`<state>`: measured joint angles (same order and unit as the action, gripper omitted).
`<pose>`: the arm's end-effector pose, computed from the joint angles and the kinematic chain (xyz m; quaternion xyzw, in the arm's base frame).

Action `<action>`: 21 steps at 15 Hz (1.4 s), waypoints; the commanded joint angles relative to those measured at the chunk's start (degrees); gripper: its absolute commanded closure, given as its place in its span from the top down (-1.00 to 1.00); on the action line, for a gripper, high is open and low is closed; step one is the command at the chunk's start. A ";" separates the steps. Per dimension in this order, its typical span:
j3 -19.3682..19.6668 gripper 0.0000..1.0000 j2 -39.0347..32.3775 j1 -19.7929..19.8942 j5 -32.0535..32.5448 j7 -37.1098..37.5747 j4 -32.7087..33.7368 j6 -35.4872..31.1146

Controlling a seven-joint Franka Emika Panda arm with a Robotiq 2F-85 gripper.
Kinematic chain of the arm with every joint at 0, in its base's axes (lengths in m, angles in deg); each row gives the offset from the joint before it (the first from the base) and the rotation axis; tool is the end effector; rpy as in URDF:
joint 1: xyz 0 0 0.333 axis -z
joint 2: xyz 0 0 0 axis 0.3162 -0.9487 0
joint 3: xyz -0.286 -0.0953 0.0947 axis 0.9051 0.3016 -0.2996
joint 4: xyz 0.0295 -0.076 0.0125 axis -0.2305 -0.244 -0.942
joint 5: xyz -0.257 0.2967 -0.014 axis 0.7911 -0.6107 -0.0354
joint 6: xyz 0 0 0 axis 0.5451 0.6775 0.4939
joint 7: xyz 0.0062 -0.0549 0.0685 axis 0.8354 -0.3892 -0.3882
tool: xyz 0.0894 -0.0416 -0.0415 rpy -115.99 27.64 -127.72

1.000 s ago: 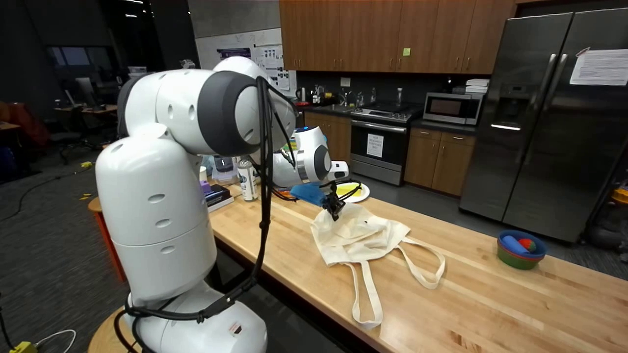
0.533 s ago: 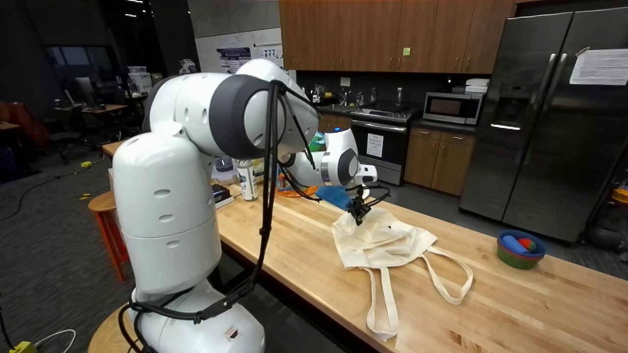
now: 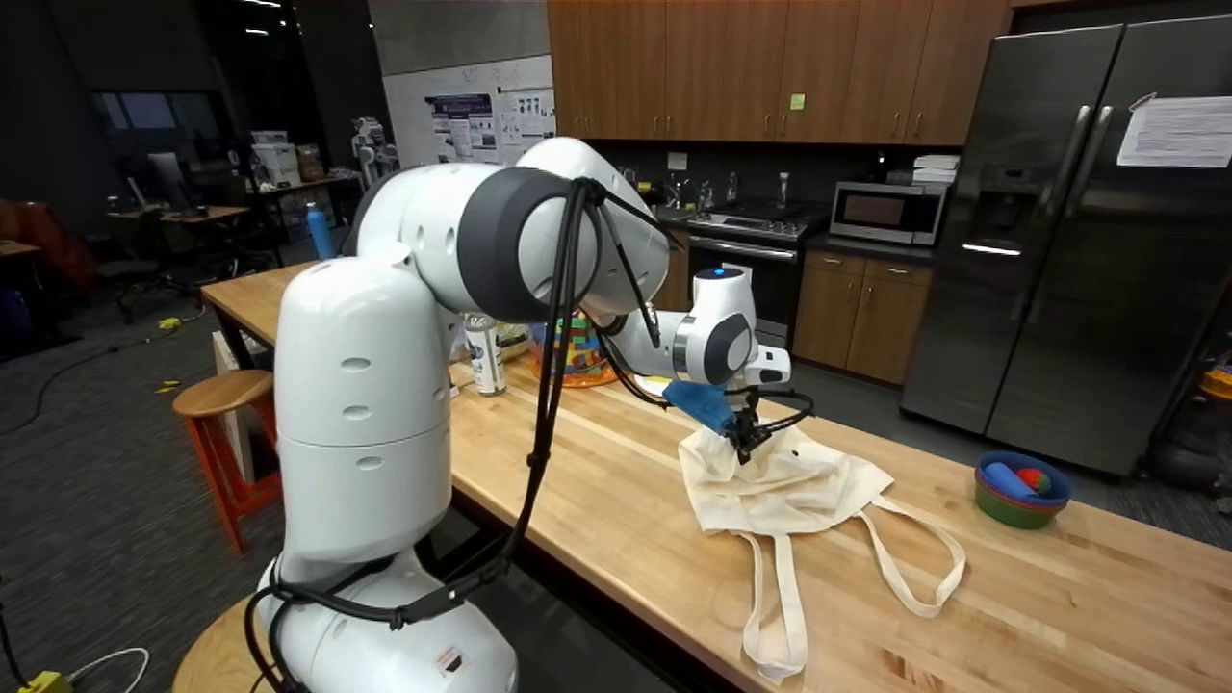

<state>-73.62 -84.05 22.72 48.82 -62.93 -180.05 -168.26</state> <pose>0.5694 -0.1137 0.3268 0.9606 -0.2585 0.0906 0.0475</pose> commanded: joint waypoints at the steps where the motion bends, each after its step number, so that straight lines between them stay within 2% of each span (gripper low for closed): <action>1: 0.94 -0.99 -2.66 0.59 -2.80 -2.57 2.91 0.90; 5: 0.31 -0.99 -2.52 -0.66 -2.98 -3.52 3.26 0.36; 9: -1.45 -0.99 -0.28 -3.72 -1.38 -3.86 2.52 0.19; 14: -3.88 -0.99 2.24 -8.30 2.37 -3.52 1.44 0.13; 21: -6.96 -0.99 4.95 -11.39 6.90 -3.10 -0.94 0.10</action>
<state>-79.92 -82.04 12.09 53.76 -65.94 -178.33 -168.28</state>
